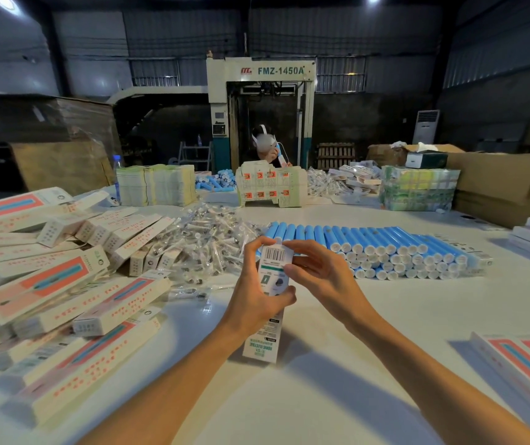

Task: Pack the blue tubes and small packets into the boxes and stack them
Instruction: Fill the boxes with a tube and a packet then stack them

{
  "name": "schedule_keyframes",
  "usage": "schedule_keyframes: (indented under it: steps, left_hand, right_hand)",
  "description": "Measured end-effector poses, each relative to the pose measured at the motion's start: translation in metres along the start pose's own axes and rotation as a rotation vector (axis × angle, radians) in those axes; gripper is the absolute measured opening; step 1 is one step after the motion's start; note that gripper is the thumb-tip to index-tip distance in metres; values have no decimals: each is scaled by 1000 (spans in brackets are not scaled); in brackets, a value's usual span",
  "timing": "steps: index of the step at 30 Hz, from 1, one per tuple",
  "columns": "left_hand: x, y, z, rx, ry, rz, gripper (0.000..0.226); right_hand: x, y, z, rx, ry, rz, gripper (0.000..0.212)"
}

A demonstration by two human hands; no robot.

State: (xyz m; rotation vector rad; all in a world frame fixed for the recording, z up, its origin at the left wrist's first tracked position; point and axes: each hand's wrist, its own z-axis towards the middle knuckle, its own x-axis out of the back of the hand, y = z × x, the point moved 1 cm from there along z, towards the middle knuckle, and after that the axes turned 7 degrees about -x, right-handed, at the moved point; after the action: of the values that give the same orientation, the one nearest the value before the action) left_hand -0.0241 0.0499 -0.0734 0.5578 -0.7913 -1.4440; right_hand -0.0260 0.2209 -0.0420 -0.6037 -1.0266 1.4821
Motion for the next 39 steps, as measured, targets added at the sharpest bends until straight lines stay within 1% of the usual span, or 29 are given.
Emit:
schedule_keyframes:
  steps: [4,11,18,22,25,27,29,31,33,35,37,39]
  left_hand:
    - [0,-1,0,-11,19,11,88]
    - [-2,1,0,-29,24,34,85]
    - [-7,-2,-1,-18,65,12,79]
    - [-11,0,-2,-45,65,-16,77]
    - [-12,2,-2,-61,60,-30,78]
    - [-12,4,-2,-57,97,-39,74]
    - [-10,4,-1,-42,150,-69,71]
    - [-7,5,-2,-17,190,-104,70]
    - [-6,4,0,9,190,-140,71]
    - [-7,2,1,47,144,-188,67]
    - [-11,-3,1,86,71,-208,57]
    - [-16,-6,-2,97,-7,-130,49]
  right_hand:
    - [1,-2,0,10,-9,-62,25]
    - [1,-4,0,-12,-11,-69,22]
    - [-11,6,-1,-67,45,-24,32]
    - [-15,7,-9,-150,16,120,46]
    - [-18,8,-13,-229,20,184,45]
    - [-21,9,-17,-322,-48,255,46]
    - [-27,11,-22,-395,-158,304,45]
    - [-31,12,-26,-415,-231,323,46]
    - [-32,9,-29,-411,-260,332,46]
    - [-30,1,-33,-407,-247,301,44]
    - [-25,-6,-40,-384,-195,191,42]
    - [-15,-13,-49,-366,-98,41,41]
